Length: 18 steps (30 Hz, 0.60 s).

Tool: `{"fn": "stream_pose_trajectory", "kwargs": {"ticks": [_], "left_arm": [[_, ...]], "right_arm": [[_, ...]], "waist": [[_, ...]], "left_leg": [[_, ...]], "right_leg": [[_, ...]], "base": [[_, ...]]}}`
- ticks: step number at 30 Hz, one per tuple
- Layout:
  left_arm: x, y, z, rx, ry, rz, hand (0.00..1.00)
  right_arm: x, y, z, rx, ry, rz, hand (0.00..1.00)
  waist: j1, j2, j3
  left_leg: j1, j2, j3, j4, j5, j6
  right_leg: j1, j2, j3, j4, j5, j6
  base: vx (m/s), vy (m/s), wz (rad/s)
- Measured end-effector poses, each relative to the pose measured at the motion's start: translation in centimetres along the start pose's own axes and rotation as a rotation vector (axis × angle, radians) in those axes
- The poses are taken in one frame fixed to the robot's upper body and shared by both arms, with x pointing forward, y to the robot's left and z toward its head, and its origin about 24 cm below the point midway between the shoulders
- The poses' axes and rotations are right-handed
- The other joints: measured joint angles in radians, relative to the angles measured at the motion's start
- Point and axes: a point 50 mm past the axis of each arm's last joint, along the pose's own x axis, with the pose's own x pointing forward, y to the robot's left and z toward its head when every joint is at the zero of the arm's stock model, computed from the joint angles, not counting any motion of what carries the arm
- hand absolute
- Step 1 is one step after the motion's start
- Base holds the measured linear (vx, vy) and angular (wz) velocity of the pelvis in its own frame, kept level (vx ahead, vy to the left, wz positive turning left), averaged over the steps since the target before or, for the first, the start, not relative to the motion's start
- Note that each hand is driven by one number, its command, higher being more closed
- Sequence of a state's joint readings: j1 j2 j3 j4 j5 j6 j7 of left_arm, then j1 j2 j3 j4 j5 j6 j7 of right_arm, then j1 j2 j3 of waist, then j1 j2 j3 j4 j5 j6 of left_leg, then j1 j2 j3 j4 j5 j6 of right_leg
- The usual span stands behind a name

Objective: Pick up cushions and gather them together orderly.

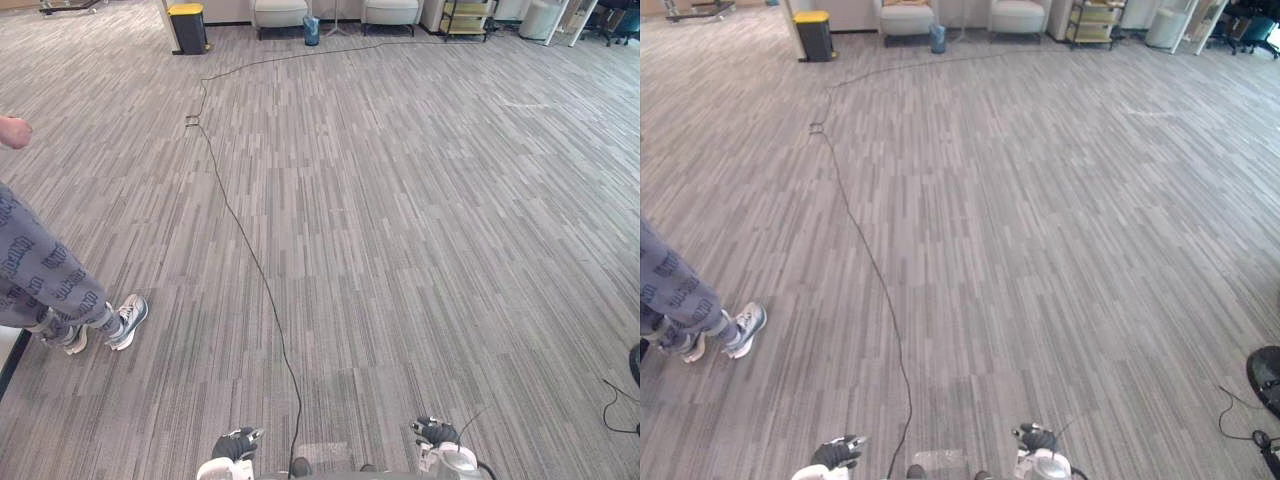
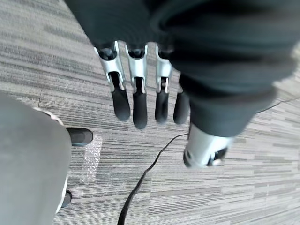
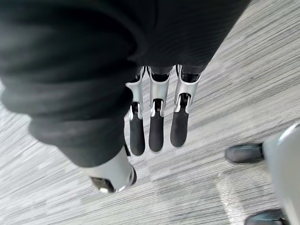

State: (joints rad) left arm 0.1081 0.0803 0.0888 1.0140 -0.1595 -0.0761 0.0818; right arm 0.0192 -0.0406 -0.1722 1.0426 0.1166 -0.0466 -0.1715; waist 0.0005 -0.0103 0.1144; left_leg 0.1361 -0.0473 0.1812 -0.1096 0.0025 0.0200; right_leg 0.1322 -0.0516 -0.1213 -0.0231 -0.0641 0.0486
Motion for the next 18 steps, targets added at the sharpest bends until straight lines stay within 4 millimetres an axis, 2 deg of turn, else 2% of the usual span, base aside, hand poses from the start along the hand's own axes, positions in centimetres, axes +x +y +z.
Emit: {"fn": "stream_pose_trajectory", "kwargs": {"ticks": [11, 18], "left_arm": [[0.0, 0.1, -0.6, -0.071, 0.035, 0.039, 0.00], [0.0, -0.1, -0.6, -0.056, 0.037, 0.035, 0.00]], "right_arm": [[-0.1, -0.7, -1.4, 0.045, 0.075, -0.037, 0.00], [-0.1, -0.9, -2.0, 0.076, 0.104, -0.052, 0.00]], "waist": [[0.000, 0.008, 0.009], [0.001, 0.005, 0.011]], "left_leg": [[0.005, -0.001, -0.003, -0.001, 0.000, 0.000], [0.005, -0.001, -0.005, -0.001, -0.001, -0.001]], "right_leg": [[0.010, 0.000, -0.007, -0.003, -0.001, 0.002], [0.011, 0.000, -0.010, -0.004, -0.003, 0.004]], "base": [[0.00, -0.002, 0.00], [0.00, 0.000, 0.00]]}}
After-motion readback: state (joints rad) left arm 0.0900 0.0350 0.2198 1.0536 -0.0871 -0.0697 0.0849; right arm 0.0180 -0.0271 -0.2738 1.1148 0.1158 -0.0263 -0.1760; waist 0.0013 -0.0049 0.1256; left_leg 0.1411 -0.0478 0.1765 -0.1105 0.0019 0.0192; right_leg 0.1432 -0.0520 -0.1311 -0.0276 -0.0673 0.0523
